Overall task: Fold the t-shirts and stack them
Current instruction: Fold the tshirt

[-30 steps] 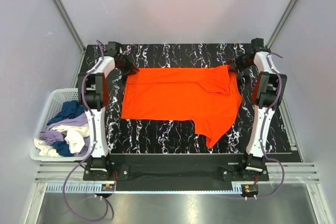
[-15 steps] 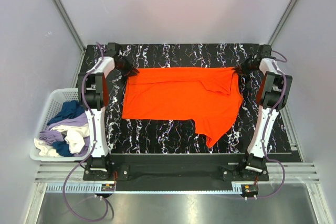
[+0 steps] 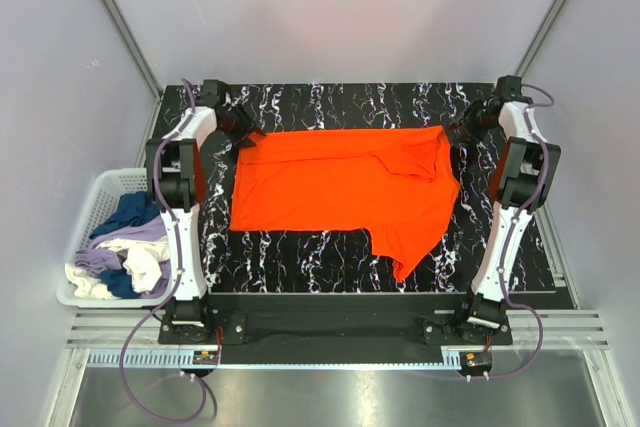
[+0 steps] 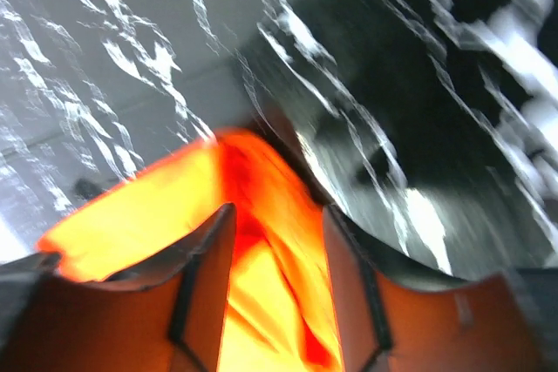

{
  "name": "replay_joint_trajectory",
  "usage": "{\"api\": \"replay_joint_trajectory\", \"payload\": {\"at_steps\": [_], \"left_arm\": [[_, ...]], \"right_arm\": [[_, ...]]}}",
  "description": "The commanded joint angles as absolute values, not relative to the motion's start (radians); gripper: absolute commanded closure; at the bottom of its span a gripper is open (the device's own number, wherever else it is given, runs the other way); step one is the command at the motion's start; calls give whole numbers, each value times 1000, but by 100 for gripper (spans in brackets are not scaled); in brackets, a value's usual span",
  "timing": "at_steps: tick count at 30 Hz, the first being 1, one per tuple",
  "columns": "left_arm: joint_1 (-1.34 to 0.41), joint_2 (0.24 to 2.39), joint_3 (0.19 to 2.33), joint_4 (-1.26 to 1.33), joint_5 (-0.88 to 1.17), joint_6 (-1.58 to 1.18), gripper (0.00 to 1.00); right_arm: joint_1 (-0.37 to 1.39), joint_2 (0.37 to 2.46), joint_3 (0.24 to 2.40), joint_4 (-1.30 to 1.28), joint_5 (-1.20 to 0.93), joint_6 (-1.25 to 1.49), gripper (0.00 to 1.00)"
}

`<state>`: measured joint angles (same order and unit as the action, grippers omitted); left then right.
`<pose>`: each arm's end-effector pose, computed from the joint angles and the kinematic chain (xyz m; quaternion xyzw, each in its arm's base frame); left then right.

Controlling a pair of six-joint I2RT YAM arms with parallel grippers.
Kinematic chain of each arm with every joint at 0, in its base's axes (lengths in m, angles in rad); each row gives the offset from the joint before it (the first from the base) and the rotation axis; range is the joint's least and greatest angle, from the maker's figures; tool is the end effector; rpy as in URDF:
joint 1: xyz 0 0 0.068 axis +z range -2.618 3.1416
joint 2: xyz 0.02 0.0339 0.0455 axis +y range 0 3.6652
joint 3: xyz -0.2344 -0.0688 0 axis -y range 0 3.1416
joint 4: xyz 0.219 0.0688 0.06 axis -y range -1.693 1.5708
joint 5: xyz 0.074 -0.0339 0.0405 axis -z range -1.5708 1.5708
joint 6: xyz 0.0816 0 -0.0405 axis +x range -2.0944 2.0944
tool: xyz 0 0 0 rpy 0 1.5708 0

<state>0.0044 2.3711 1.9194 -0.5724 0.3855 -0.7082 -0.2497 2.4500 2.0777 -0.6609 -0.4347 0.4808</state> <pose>0.4893 -0.0285 0.1073 -0.2812 0.9037 -0.2645 0.1851 0.4951 -0.0908 0.1121 0.2828 0.8998 0.2364 0.2336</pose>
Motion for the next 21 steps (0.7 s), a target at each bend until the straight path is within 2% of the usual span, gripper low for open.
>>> {"api": "replay_joint_trajectory", "payload": {"at_steps": [1,5,10,14,21], "left_arm": [[18,2258,1898,-632,353,-655,48],[5,2145,1859,-649,318,-608,45],[-81,2005,1709,-623,284,-572,49],[-159,1924,1599,-552,304,-577,52],[-183,1852,1462,-522,342,-598,56]], "right_arm": [[-255,2251,2089,-903,-241,403,46],[-239,2110,1994,-942,-215,356,44],[-148,1942,1780,-852,-268,362,47],[54,1959,1706,-813,-287,321,50],[195,2091,1765,-768,-249,290,50]]}}
